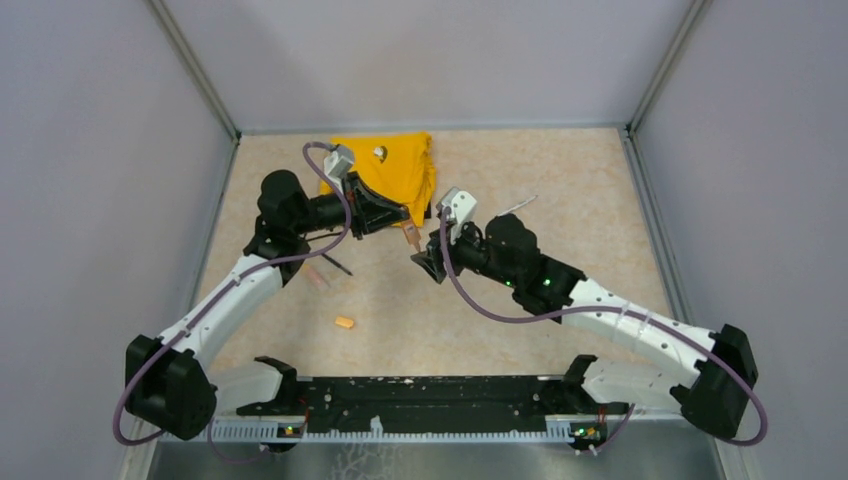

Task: Insert the pens into the pen caps

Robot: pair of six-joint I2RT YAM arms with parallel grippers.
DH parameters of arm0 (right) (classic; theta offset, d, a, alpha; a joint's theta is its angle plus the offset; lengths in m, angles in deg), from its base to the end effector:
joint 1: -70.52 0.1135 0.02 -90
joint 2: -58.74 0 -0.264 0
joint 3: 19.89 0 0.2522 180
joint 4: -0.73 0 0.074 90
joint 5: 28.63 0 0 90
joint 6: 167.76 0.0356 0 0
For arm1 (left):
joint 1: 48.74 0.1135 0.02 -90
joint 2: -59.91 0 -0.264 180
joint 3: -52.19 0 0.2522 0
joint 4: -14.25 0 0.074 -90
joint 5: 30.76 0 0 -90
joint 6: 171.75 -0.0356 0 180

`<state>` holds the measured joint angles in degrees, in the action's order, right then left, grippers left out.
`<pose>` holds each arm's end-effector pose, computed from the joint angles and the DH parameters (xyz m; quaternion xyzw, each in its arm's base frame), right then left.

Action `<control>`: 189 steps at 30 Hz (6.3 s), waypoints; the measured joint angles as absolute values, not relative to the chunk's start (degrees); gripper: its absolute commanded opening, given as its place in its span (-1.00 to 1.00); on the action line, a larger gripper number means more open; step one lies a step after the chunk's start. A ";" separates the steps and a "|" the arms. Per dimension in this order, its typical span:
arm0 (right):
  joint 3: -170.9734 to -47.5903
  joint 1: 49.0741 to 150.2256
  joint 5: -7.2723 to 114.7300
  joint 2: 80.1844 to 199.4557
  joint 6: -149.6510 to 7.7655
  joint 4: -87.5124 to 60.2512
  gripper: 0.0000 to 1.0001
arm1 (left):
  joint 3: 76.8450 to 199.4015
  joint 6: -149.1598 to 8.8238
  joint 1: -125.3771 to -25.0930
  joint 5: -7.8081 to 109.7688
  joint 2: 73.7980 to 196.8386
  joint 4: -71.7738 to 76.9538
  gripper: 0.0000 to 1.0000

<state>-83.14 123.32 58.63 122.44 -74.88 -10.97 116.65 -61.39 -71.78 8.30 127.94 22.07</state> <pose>0.1572 0.2100 0.3251 -0.3418 0.6988 0.3098 0.5467 0.2368 -0.1308 0.3498 0.3294 0.6067 -0.5165 0.5065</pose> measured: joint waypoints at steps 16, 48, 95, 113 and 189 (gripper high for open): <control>-79.43 116.11 38.26 115.51 -75.65 -10.10 0.07 | 114.29 -56.51 -72.22 -4.53 125.47 34.20 -1.00; -79.03 115.03 24.29 120.47 -73.46 -3.58 -0.42 | 114.25 -55.73 -74.47 -6.36 124.23 36.45 -1.00; -76.04 114.03 22.89 120.63 -72.44 3.65 -1.00 | 113.29 -57.61 -75.06 7.50 117.58 25.52 -0.37; -75.62 113.99 23.46 118.70 -70.51 -0.43 -1.00 | 113.11 -59.05 -74.67 16.26 117.87 23.16 0.33; -73.13 113.99 29.08 107.69 -73.57 0.37 0.14 | 112.08 -59.75 -75.35 -0.53 122.00 29.98 -1.00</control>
